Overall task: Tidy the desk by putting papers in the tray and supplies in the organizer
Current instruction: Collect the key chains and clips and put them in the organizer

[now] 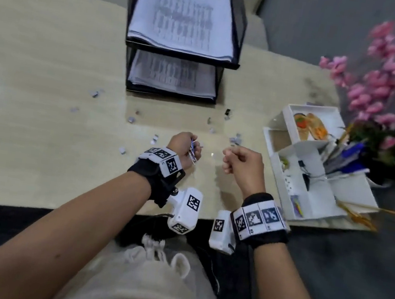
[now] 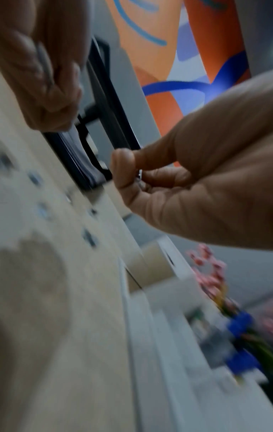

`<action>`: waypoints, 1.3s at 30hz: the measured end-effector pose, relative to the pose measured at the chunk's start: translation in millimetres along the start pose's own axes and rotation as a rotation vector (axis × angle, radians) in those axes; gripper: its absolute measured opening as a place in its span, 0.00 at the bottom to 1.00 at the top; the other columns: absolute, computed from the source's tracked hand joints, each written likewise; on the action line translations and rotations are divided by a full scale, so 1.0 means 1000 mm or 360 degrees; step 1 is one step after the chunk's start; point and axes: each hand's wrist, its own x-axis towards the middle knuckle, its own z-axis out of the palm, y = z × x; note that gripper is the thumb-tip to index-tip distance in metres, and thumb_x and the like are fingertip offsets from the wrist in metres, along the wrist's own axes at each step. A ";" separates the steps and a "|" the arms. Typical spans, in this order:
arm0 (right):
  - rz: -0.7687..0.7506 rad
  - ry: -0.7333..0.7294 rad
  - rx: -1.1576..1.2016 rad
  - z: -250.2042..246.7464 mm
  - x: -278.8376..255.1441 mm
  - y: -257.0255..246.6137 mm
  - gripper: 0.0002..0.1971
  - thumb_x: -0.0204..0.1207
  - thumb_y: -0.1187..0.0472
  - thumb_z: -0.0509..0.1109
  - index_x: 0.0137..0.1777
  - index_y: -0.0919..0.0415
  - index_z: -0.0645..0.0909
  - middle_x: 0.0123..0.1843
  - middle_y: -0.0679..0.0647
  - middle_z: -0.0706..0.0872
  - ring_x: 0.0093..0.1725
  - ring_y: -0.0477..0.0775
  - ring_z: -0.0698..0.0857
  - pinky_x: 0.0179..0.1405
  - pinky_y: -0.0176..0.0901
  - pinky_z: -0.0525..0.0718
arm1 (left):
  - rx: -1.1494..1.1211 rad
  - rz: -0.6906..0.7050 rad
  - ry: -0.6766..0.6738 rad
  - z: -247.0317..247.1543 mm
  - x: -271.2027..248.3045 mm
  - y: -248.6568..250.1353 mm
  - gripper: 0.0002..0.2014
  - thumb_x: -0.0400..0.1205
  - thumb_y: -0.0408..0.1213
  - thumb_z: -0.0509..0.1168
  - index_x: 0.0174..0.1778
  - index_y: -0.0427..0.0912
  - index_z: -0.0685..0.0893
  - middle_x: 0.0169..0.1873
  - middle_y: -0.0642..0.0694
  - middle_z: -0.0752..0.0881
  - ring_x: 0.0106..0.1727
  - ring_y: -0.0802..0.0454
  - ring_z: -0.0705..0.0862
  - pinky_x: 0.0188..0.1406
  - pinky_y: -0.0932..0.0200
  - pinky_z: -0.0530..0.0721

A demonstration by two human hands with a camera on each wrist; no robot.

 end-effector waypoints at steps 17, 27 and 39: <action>0.0222 0.0368 -0.0904 -0.173 -0.001 0.108 0.11 0.75 0.73 0.63 0.51 0.70 0.87 0.53 0.68 0.88 0.55 0.63 0.85 0.53 0.43 0.79 | 0.0948 -0.0063 -0.0334 0.209 0.015 -0.183 0.13 0.82 0.30 0.54 0.30 0.35 0.73 0.29 0.37 0.74 0.30 0.46 0.75 0.30 0.59 0.71; 0.0159 0.0602 -0.0703 -0.167 -0.002 0.089 0.13 0.77 0.74 0.59 0.55 0.69 0.83 0.58 0.64 0.85 0.61 0.60 0.79 0.57 0.41 0.74 | 0.0940 0.0096 -0.0393 0.197 -0.002 -0.153 0.16 0.86 0.34 0.49 0.30 0.44 0.67 0.28 0.48 0.69 0.29 0.57 0.67 0.23 0.71 0.68; -0.0417 -0.0269 -0.1178 -0.036 0.098 0.023 0.19 0.72 0.76 0.60 0.62 0.66 0.80 0.65 0.66 0.79 0.65 0.66 0.79 0.59 0.45 0.78 | 0.0108 0.0193 0.0132 0.040 0.016 -0.033 0.16 0.86 0.41 0.47 0.37 0.45 0.76 0.17 0.53 0.87 0.39 0.56 0.82 0.37 0.62 0.75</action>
